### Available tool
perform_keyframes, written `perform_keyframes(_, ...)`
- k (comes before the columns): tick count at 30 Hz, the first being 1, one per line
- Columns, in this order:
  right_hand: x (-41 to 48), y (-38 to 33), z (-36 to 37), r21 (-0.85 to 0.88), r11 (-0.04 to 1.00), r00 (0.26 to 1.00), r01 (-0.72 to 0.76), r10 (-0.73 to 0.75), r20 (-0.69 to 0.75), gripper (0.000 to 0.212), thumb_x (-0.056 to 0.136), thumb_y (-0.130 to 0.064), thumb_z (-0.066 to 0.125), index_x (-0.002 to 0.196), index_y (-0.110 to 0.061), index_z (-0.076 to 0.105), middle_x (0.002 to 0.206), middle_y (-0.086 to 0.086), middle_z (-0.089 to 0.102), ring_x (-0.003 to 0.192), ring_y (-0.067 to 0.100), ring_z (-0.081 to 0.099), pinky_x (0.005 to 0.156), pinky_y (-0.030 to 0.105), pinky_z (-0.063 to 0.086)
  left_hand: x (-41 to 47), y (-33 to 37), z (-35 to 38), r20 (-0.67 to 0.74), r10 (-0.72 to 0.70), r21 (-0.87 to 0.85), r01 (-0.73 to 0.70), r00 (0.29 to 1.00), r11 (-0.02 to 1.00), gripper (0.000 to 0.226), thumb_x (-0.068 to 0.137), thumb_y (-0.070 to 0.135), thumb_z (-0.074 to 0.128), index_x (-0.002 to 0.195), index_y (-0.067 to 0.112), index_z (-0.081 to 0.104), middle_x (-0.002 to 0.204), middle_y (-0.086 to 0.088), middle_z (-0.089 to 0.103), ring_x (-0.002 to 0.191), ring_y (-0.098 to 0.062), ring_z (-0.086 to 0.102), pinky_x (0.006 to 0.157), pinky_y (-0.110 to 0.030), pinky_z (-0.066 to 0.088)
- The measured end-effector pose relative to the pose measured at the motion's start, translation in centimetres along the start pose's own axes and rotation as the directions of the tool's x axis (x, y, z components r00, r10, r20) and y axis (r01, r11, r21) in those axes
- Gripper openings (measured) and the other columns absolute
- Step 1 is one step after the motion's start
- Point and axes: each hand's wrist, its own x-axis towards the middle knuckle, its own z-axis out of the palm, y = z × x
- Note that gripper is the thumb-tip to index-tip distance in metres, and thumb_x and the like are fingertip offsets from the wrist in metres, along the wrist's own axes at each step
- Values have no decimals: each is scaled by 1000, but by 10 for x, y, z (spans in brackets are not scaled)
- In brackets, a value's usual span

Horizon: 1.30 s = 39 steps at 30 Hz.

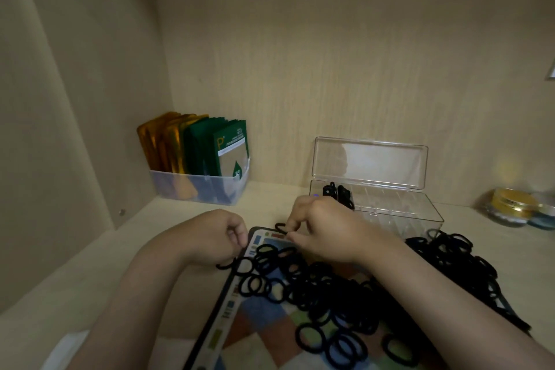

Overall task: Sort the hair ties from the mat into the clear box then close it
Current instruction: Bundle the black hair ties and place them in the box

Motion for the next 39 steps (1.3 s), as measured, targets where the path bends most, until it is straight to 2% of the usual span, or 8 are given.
perform_keyframes(5,-3,-9,3,-79,997,979,-4,20,205,29,78,-34,59,102,-31,75,104,-13,70,96,10,64,89,32,53,-5,-16,1,-27,-105,127,108,994,986,4,81,22,70,78,23,71,86,7,71,86,-9,66,85,-26,55)
perform_keyframes(9,-5,-8,1,-102,994,944,-42,73,323,48,73,-38,65,120,-31,67,121,-15,64,110,10,60,97,30,50,-7,-22,3,-68,-67,127,75,995,989,11,84,27,72,74,25,75,82,12,72,83,-4,67,82,-23,54)
perform_keyframes(16,2,0,4,-62,998,973,-34,47,225,11,84,-26,71,94,-22,75,98,-12,66,93,11,63,89,31,51,-7,-19,1,-156,101,-215,-133,983,968,9,92,19,64,86,21,70,78,4,73,74,-6,67,73,-23,51)
perform_keyframes(22,-1,12,-12,304,938,980,-168,125,155,10,91,-18,69,83,-19,75,84,-6,75,78,8,69,77,28,55,0,-8,13,-19,189,-362,-183,982,914,15,93,6,63,103,14,72,81,-3,76,68,-5,67,68,-21,56)
perform_keyframes(27,-6,12,-20,521,812,944,-264,106,313,12,97,-8,60,94,-8,72,67,-5,70,54,9,61,49,18,42,5,-1,19,-64,254,-339,-260,965,904,16,93,10,65,98,16,79,73,10,74,66,-2,67,64,-12,49)
perform_keyframes(30,-4,10,-12,418,877,929,-239,81,360,14,95,-10,61,96,-14,75,71,-8,71,57,11,62,57,16,47,8,-1,25,-88,265,-232,-279,960,932,16,91,13,69,96,25,78,61,19,67,60,4,60,61,-8,43)
perform_keyframes(35,1,5,10,-8,997,956,-82,81,283,29,86,-33,68,115,-32,72,101,-8,75,93,9,66,85,28,52,19,-5,36,-129,249,47,-245,960,968,29,88,21,72,114,31,74,82,14,54,78,-7,56,73,-16,43)
perform_keyframes(39,2,-3,13,-98,992,972,-74,94,216,22,83,-34,71,103,-27,76,98,-4,74,94,16,66,83,37,55,21,-3,33,-133,320,154,-299,938,942,21,85,22,73,104,29,78,87,12,50,74,0,52,70,-7,37)
